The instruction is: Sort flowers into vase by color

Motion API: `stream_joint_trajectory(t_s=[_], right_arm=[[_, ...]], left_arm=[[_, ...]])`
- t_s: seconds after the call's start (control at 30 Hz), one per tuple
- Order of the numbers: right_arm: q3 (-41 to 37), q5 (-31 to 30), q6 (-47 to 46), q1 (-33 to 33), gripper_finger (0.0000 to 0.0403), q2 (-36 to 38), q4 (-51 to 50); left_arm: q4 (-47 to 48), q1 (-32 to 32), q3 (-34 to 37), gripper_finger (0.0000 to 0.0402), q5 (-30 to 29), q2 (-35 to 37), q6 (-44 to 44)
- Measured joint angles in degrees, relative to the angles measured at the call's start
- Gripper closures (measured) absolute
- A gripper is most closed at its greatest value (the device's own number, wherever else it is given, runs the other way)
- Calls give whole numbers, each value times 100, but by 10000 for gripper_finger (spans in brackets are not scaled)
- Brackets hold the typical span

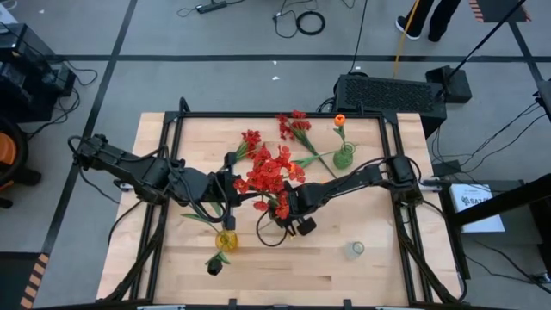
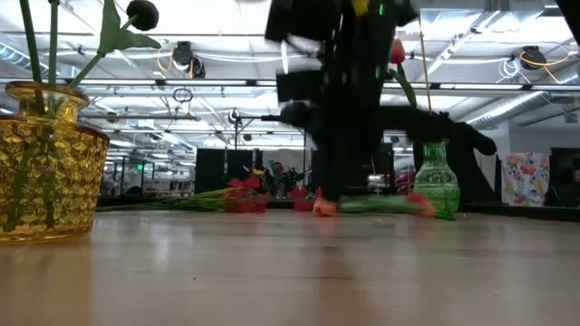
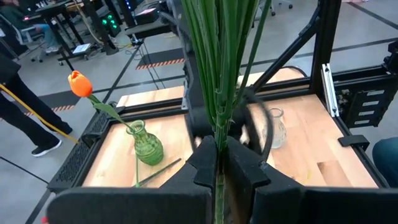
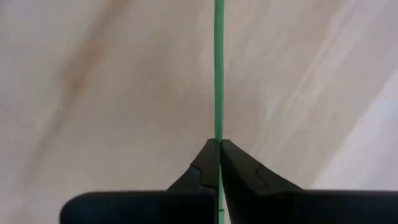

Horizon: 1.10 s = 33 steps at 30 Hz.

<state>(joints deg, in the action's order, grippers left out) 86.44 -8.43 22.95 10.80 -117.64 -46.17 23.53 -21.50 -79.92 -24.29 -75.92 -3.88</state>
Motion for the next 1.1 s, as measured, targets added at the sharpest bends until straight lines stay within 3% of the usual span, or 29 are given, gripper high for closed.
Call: stream_joint_trajectory(t_s=[0.2,0.5,0.93,1.1], right_arm=[[527,107,-1078,332,402,32,-1071],[587,-244,-2698,732,403,41,-1666],[585,-2649,-3641,1605,402,108,-3518],[596,-3404,-3978,1864,402,259,-3805]], left_arm=[[2,-1,0,381,0,0,0],[4,-2,0,381,0,0,2],[4,-2,0,381,-2,0,4],[-32,0,0,381,-3,-54,137]])
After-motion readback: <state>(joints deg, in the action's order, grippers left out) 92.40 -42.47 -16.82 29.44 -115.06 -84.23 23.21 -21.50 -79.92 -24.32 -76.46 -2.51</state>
